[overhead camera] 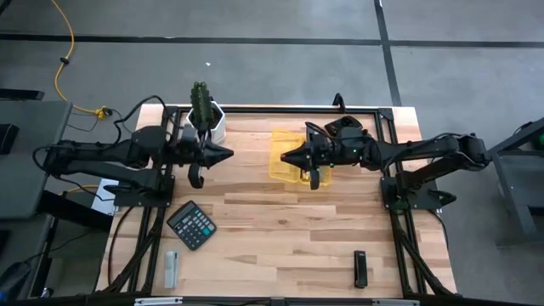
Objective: Pack school essentials
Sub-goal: Put the pink pencil top eraser into the yellow supply box
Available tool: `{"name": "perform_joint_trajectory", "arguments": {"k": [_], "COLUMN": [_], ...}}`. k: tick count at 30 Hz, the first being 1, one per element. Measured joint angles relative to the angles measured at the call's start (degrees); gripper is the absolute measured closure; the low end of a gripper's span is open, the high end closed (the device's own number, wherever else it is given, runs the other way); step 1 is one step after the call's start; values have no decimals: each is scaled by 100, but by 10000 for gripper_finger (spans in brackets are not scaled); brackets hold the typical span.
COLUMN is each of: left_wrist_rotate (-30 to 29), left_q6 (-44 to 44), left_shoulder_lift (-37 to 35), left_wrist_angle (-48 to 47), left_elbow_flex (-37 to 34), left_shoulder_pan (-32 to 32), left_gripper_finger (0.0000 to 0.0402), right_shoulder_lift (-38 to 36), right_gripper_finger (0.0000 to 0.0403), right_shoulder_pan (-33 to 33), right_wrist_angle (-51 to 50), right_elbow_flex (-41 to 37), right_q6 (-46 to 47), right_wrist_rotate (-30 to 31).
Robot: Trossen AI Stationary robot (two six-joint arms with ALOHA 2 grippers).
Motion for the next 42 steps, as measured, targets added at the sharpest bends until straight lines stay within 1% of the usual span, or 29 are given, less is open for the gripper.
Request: {"name": "perform_joint_trajectory", "arguments": {"k": [16, 19, 23, 26, 28, 31, 35, 42], "left_wrist_rotate": [-41, -53, -53, -76, -126, -250, -405, -403], "left_q6": [83, 92, 136, 136, 136, 136, 136, 136], "left_shoulder_lift": [-13, -13, -13, -9, -9, -9, -8, -7], "left_wrist_angle": [6, 6, 6, 4, 4, -50, -190, -175], "left_elbow_flex": [0, 0, 0, 0, 0, 0, 0, 2], "left_shoulder_pan": [55, 56, 56, 56, 56, 56, 56, 56], "left_gripper_finger": [401, 401, 401, 401, 401, 401, 401, 401], "right_shoulder_lift": [-7, -7, -5, -5, -2, 110, 463, 1387], "right_gripper_finger": [386, 386, 386, 386, 386, 386, 386, 386], "right_shoulder_pan": [-21, -177, -492, -701, -823, -973, -1125, -1377], "right_wrist_angle": [-104, -885, -2549, -3844, -4602, -5475, -5833, -5817], "right_elbow_flex": [0, 0, 0, 0, 0, 0, 0, 0], "right_q6": [7, 153, 210, 489, 594, 547, 130, -603], "right_wrist_rotate": [-2, 187, 287, 598, 738, 754, 742, 728]}}
